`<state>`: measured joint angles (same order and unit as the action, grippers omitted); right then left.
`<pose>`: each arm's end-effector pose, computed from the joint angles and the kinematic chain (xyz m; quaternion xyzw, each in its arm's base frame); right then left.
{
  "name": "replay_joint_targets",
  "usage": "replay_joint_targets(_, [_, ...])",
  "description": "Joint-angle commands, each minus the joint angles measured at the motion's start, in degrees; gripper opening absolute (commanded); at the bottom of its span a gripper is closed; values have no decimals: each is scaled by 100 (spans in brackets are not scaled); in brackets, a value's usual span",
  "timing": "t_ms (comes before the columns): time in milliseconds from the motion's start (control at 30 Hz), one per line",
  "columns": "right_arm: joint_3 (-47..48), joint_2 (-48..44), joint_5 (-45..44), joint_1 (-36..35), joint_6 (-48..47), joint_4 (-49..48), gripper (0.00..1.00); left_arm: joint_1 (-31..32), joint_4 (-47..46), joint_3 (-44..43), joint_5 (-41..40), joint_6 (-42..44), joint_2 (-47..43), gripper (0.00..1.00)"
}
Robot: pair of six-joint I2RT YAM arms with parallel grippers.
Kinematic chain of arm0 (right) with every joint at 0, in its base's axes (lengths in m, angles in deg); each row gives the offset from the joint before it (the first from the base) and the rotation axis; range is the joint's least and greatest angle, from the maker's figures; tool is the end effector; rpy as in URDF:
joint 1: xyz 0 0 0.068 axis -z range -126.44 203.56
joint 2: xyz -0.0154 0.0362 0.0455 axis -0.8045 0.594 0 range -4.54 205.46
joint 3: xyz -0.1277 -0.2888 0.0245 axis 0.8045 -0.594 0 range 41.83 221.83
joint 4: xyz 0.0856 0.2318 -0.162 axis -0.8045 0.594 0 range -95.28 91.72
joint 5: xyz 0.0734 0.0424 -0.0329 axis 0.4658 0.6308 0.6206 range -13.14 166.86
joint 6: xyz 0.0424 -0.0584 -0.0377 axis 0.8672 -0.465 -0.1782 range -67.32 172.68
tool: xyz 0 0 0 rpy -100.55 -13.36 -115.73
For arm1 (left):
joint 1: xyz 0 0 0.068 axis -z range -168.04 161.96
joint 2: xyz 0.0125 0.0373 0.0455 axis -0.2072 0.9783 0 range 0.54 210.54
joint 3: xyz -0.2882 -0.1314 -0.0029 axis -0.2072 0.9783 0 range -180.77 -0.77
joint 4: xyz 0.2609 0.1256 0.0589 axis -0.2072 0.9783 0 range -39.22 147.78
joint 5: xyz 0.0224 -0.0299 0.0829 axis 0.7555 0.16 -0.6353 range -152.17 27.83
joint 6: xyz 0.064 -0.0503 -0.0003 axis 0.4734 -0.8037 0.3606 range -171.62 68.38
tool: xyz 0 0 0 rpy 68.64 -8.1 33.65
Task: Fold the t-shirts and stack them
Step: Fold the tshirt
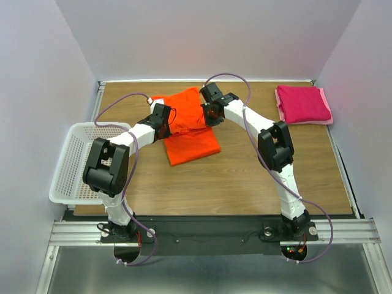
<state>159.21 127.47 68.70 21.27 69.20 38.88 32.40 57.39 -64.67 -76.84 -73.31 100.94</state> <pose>0.5029 0.3060 0.2072 -0.1128 0.9542 0.0484 0.2728 0.4198 -0.1374 0.2015 -0.0607 0.9093 -0.0325 0.4104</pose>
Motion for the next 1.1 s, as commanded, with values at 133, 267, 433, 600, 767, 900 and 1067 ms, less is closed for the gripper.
replay_joint_targets(133, [101, 62, -458, 127, -61, -320, 4, -181, 42, 97, -492, -37, -99, 2])
replay_joint_targets(267, [31, -112, -441, 127, 10, -338, 11, -181, -63, 141, -361, 77, -240, 41])
replay_joint_targets(433, [-302, -570, -160, 127, 36, -469, 37, -173, -46, 176, -281, 113, -837, 81])
replay_joint_targets(600, [-760, -930, 297, 101, 28, -724, 41, -164, 173, 395, -203, -132, -1548, 81])
replay_joint_targets(767, [-963, -791, 465, 57, 1, -874, 39, -32, 305, 861, 52, -466, -2138, 75])
replay_joint_targets(900, [-770, -510, 588, 57, 1, -936, 34, 73, 376, 1326, 132, -617, -2551, 70])
replay_joint_targets(1067, [-129, 35, 649, 57, 36, -945, 32, 117, 455, 1591, 176, -626, -2841, 70])
